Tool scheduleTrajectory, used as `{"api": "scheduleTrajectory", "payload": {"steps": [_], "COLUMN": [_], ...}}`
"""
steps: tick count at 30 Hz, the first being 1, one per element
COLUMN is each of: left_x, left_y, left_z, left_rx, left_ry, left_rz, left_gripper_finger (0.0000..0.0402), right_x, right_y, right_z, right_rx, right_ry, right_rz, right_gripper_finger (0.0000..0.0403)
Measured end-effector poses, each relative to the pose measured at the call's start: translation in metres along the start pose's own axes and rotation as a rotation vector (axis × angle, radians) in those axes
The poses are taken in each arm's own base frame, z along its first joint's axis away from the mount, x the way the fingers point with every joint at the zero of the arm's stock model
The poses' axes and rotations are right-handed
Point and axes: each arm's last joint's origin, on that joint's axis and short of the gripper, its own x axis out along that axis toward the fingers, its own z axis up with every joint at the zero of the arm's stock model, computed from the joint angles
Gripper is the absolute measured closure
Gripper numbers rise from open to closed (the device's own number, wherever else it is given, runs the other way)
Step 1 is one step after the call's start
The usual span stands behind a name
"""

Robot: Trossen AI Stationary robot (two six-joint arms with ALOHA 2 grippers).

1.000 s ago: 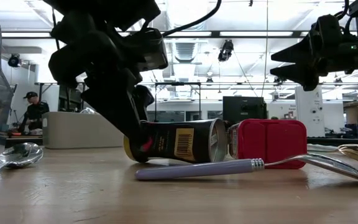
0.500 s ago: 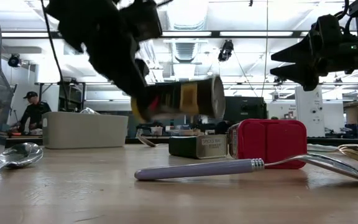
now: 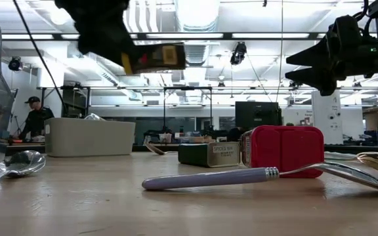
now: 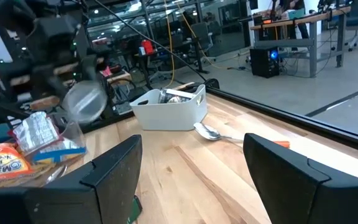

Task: Pick & Place Food Item
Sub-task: Put the yellow seasoning can into the gray bin

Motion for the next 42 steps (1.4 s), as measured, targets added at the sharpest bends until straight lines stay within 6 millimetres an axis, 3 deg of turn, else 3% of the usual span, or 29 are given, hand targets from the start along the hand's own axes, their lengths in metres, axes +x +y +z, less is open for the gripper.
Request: {"api": "scheduleTrajectory", "payload": {"steps": [10, 21, 27, 42], "left_x": [-0.038, -0.052, -0.051, -0.022], "left_y": [0.040, 0.061, 0.068, 0.095], "left_z": [-0.016, -0.029, -0.033, -0.060], "left_rx": [-0.216, -0.293, -0.324, -0.429], "left_ry": [0.070, 0.115, 0.112, 0.191], "left_rz": [0.232, 0.426, 0.499, 0.652], "left_gripper_finger": [0.0187, 0.0187, 0.0187, 0.0187], "right_x": [0.000, 0.000, 0.000, 0.000], "right_y": [0.000, 0.000, 0.000, 0.000], "right_z": [0.000, 0.000, 0.000, 0.000], "right_rx": [0.000, 0.000, 0.000, 0.000], "right_ry": [0.000, 0.000, 0.000, 0.000], "right_rz": [0.000, 0.000, 0.000, 0.000], "right_gripper_finger": [0.0126, 0.0126, 0.0126, 0.0126]}}
